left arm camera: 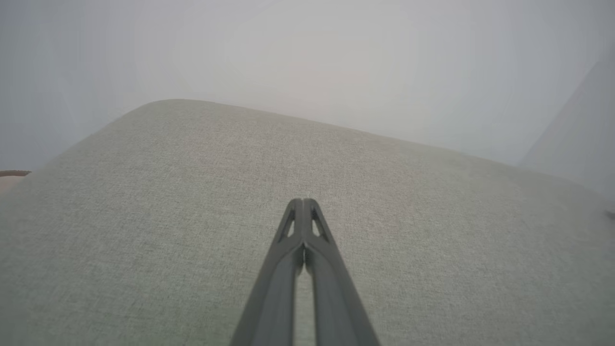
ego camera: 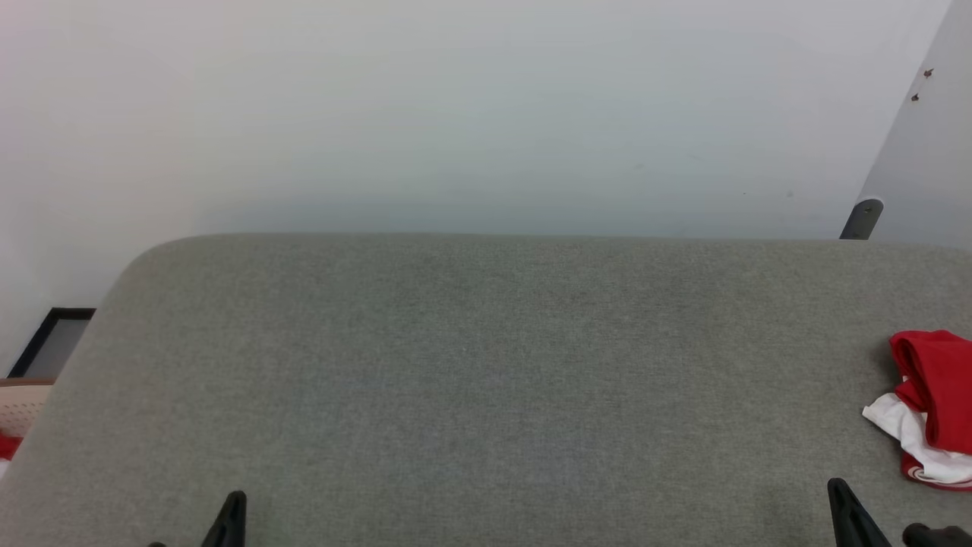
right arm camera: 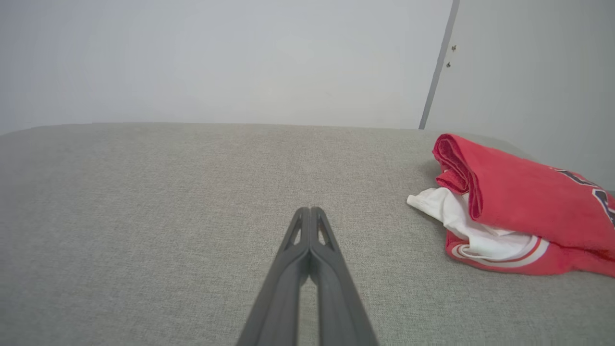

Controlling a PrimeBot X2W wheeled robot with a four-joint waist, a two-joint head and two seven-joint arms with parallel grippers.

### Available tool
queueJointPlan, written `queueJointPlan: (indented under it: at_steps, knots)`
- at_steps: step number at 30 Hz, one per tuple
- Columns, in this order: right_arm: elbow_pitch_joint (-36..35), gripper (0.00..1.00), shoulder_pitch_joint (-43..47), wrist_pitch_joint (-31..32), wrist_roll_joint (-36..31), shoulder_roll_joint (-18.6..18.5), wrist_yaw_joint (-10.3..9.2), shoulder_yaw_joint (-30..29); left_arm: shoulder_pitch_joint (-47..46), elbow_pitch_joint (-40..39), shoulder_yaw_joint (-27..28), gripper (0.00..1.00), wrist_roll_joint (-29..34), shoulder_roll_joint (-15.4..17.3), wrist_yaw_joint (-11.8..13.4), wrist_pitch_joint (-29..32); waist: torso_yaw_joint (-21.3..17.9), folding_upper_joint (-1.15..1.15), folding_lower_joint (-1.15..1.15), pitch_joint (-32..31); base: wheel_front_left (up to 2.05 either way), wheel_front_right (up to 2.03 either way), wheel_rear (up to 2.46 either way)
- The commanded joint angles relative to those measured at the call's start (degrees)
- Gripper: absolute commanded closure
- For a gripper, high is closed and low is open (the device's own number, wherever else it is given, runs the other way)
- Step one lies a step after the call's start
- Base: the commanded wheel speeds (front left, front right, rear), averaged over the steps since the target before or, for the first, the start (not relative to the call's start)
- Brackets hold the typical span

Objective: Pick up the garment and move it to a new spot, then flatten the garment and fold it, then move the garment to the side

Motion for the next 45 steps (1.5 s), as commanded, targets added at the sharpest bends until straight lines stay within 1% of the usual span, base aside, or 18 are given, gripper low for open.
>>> queueJointPlan:
  at_steps: [1,11,21,45]
  knots:
    - [-0.8,1.0,-1.7,0.6,3.2,-0.1,0.0,-0.6,-1.6,-0.8,0.6,1.0,-2.5,0.2,0.0,0.4,-0.1,0.0,0.0,0.1,0.0,0.0,0.0]
    - [-1.0,1.0,-3.2,3.0,14.7,0.4,-0.01,-0.6,-3.5,-0.7,1.5,1.0,-11.4,-1.4,0.0,3.2,-0.4,0.0,0.0,0.5,0.0,0.0,0.0]
    - [-0.9,1.0,-4.6,5.3,24.8,1.0,-0.01,-0.9,-5.1,-0.5,2.2,1.0,-19.4,-2.8,-0.1,5.6,-0.7,0.0,0.0,1.0,0.0,0.0,0.0]
    - [-0.6,1.0,-7.7,10.0,45.1,2.0,-0.03,-1.5,-8.5,-0.1,3.8,1.0,-35.3,-5.7,-0.1,10.5,-1.4,0.0,0.0,2.0,0.0,0.0,0.0]
